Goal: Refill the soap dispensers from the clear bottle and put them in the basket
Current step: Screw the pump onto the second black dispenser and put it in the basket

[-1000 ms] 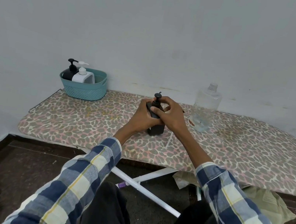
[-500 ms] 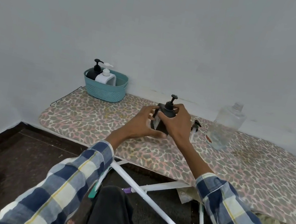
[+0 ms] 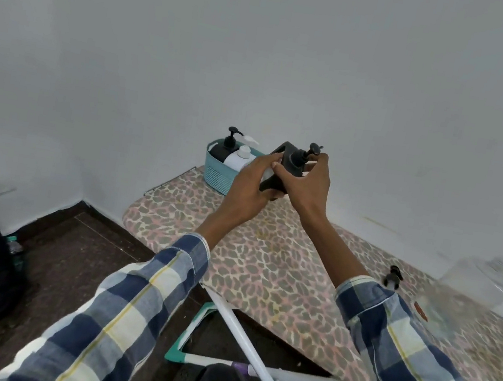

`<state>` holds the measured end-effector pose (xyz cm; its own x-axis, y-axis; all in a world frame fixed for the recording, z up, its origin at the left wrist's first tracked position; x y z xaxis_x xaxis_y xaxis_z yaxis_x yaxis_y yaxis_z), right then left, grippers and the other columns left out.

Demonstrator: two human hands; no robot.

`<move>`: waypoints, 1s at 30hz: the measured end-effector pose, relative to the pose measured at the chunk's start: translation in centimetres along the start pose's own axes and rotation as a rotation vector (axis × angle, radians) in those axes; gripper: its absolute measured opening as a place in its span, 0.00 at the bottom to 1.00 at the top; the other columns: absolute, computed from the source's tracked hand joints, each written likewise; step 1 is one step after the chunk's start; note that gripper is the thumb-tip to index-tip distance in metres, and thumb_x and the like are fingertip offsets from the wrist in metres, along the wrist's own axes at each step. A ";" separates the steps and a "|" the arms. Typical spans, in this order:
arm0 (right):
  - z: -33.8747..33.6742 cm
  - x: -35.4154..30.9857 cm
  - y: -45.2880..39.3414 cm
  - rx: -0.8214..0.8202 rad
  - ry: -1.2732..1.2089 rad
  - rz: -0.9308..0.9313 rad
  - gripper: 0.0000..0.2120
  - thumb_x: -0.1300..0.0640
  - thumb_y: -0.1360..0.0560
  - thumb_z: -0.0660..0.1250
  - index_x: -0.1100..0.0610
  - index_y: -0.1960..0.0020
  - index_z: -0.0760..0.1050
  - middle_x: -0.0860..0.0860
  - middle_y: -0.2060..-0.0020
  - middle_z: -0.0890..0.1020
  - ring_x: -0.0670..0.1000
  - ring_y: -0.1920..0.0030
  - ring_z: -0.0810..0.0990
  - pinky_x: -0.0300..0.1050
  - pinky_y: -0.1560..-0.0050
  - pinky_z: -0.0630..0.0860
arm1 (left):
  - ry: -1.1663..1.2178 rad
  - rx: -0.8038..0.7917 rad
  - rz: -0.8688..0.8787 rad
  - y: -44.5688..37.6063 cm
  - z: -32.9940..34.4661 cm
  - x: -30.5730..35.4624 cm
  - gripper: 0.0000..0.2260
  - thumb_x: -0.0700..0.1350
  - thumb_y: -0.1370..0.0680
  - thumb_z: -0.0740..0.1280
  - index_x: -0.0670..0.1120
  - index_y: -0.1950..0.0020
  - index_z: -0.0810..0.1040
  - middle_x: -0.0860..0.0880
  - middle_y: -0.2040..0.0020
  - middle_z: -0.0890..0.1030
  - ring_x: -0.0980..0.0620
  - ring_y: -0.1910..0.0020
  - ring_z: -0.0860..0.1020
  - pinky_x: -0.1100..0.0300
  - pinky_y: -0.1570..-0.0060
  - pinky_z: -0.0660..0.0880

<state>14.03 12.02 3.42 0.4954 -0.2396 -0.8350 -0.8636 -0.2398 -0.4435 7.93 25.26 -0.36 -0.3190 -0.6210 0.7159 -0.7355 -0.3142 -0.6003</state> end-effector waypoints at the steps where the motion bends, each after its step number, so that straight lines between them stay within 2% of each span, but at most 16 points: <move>1: 0.7 -0.1 -0.6 0.008 -0.018 0.002 0.32 0.47 0.28 0.81 0.53 0.32 0.69 0.49 0.37 0.79 0.42 0.45 0.80 0.34 0.50 0.75 | 0.020 0.005 -0.007 -0.7 -0.5 -0.3 0.35 0.38 0.25 0.79 0.51 0.20 0.72 0.54 0.29 0.80 0.56 0.29 0.78 0.50 0.29 0.77; 4: 2.1 0.0 -2.3 0.059 -0.043 0.010 0.32 0.47 0.29 0.81 0.53 0.33 0.70 0.49 0.39 0.80 0.41 0.45 0.81 0.40 0.45 0.79 | 0.025 0.026 -0.023 -2.3 -1.4 -1.3 0.33 0.35 0.24 0.77 0.49 0.20 0.74 0.53 0.30 0.82 0.57 0.32 0.79 0.59 0.31 0.77; 8: 3.3 1.6 -4.1 0.141 -0.103 0.099 0.33 0.43 0.33 0.81 0.50 0.36 0.67 0.50 0.40 0.80 0.47 0.45 0.83 0.51 0.40 0.83 | -0.059 0.114 -0.077 -3.6 -2.2 -3.3 0.26 0.45 0.27 0.82 0.49 0.30 0.81 0.53 0.35 0.84 0.54 0.36 0.80 0.53 0.32 0.77; 10: 4.0 2.5 -4.7 0.149 -0.127 0.141 0.37 0.41 0.36 0.81 0.49 0.36 0.66 0.50 0.40 0.80 0.50 0.43 0.83 0.54 0.39 0.83 | -0.109 0.142 -0.139 -3.7 -2.3 -4.8 0.28 0.49 0.28 0.84 0.47 0.31 0.81 0.50 0.36 0.84 0.50 0.35 0.80 0.53 0.32 0.76; 13: 5.3 3.5 -5.6 0.121 -0.126 0.172 0.41 0.39 0.37 0.81 0.50 0.33 0.65 0.51 0.38 0.78 0.52 0.40 0.82 0.56 0.36 0.82 | -0.218 0.150 -0.173 -3.7 -2.5 -6.5 0.32 0.57 0.31 0.84 0.49 0.30 0.80 0.49 0.35 0.84 0.46 0.33 0.78 0.42 0.31 0.75; 15: 6.1 3.8 -6.2 0.094 -0.089 0.180 0.42 0.40 0.35 0.82 0.53 0.30 0.64 0.53 0.36 0.78 0.54 0.39 0.82 0.56 0.35 0.81 | -0.261 0.136 -0.173 -3.8 -2.4 -7.3 0.34 0.61 0.32 0.83 0.50 0.30 0.79 0.49 0.34 0.82 0.45 0.32 0.78 0.39 0.32 0.75; 23: 6.7 4.4 -7.7 0.056 -0.018 0.200 0.45 0.37 0.34 0.80 0.54 0.26 0.64 0.54 0.36 0.78 0.55 0.38 0.81 0.58 0.33 0.80 | -0.398 0.136 -0.078 -3.4 -1.7 -7.9 0.28 0.60 0.26 0.79 0.48 0.31 0.80 0.50 0.36 0.84 0.48 0.35 0.80 0.42 0.33 0.74; 25: 7.0 4.1 -7.6 0.034 0.011 0.175 0.43 0.38 0.31 0.80 0.53 0.25 0.65 0.54 0.36 0.77 0.54 0.39 0.80 0.53 0.35 0.79 | -0.412 0.134 -0.065 -3.1 -1.6 -7.9 0.29 0.60 0.25 0.79 0.46 0.30 0.79 0.49 0.35 0.84 0.47 0.34 0.80 0.43 0.32 0.73; 27: 7.7 3.9 -7.6 -0.013 0.045 0.157 0.37 0.40 0.30 0.80 0.54 0.29 0.69 0.54 0.38 0.79 0.54 0.40 0.81 0.52 0.37 0.80 | -0.429 0.137 -0.058 -2.8 -1.5 -8.1 0.32 0.59 0.25 0.79 0.45 0.27 0.77 0.47 0.34 0.83 0.45 0.33 0.79 0.44 0.30 0.72; 30: 8.9 4.3 -7.3 -0.124 0.129 0.159 0.19 0.52 0.27 0.80 0.56 0.43 0.76 0.53 0.46 0.82 0.56 0.44 0.84 0.58 0.40 0.82 | -0.433 0.143 -0.073 -2.5 -1.4 -8.6 0.33 0.58 0.25 0.80 0.43 0.27 0.76 0.45 0.32 0.81 0.44 0.31 0.77 0.45 0.29 0.71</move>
<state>21.63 21.08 0.20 0.3692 -0.4002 -0.8387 -0.9174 -0.3010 -0.2603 11.70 32.42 -4.49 0.0314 -0.8269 0.5614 -0.6475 -0.4447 -0.6189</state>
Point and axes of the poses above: each hand's wrist, its own y-axis away from the middle knuckle, its own z-axis out of the palm, x = y × z, the point moved 8 cm from there along -y, towards the middle knuckle
